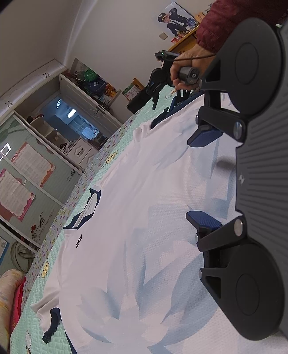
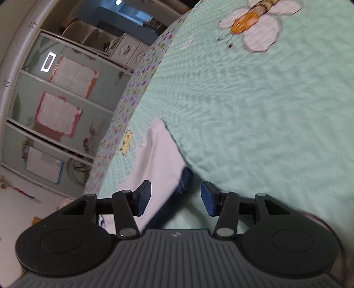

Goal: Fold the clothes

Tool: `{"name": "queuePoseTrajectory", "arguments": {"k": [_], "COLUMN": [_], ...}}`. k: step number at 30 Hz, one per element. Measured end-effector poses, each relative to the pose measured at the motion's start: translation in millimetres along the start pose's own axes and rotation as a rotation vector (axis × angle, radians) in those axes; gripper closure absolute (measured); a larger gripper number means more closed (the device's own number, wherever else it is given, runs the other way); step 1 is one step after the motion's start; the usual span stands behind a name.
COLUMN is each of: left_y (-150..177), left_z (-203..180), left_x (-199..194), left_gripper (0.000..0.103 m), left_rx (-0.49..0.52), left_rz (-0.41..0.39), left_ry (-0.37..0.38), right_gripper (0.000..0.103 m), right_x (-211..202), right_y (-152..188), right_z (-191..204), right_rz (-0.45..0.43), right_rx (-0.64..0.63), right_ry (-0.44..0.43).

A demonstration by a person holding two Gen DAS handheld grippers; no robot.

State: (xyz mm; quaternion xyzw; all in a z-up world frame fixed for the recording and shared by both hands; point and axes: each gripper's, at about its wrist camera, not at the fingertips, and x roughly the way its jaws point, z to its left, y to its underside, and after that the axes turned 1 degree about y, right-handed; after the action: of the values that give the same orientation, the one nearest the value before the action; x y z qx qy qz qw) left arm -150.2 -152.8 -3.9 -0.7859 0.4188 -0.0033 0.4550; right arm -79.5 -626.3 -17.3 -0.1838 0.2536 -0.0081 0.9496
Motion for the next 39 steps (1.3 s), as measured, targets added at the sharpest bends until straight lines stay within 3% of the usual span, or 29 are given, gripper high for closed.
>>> {"name": "queuePoseTrajectory", "arguments": {"k": [3,4,5,6,11,17,22,25,27,29,32,35,37,39], "left_y": [0,0,0,1,0,-1,-1,-1,-1,-1,-1,-2,-2,-2], "left_z": [0,0,-1,-1,0,0,2,2,2,2,2,2,1,1], "left_x": [0,-1,-1,-1,0,-1,-1,0,-1,-1,-1,0,0,0], "left_gripper": [0.036,0.036,0.036,0.036,0.036,0.036,0.036,0.035,0.035,0.036,0.035,0.036,0.035,0.036], "left_rx": [0.0,0.001,0.001,0.001,0.002,0.001,-0.004,-0.004,-0.005,-0.004,-0.005,-0.005,-0.003,-0.001], "left_rz": [0.0,0.0,0.0,0.0,0.001,0.001,0.0,0.0,0.0,0.0,0.0,0.001,0.003,0.004], "left_ry": [0.001,0.0,0.0,0.0,-0.002,-0.001,0.003,0.003,0.004,0.003,0.004,0.003,0.001,-0.002], "right_gripper": [0.06,0.077,0.102,0.103,0.103,0.103,0.098,0.071,0.07,0.07,0.07,0.07,0.07,0.087], "right_x": [10,12,11,9,-15,-15,-33,-43,-50,-56,-57,-47,-34,-33], "right_y": [-8,-9,-9,-8,0,11,14,16,17,26,50,69,79,86], "right_z": [-1,0,-1,-2,-12,-24,-11,-2,3,16,32,35,29,24], "right_rz": [0.002,0.013,0.022,0.029,0.009,-0.002,-0.081,-0.13,-0.163,-0.102,0.061,0.229,0.301,0.296], "right_rx": [-0.001,-0.014,-0.029,-0.044,-0.085,-0.076,-0.145,-0.191,-0.221,-0.274,-0.326,-0.296,-0.299,-0.336], "right_ry": [-0.001,0.014,0.015,0.011,0.011,0.012,0.047,0.07,0.086,0.013,-0.116,-0.188,-0.112,-0.037]}}
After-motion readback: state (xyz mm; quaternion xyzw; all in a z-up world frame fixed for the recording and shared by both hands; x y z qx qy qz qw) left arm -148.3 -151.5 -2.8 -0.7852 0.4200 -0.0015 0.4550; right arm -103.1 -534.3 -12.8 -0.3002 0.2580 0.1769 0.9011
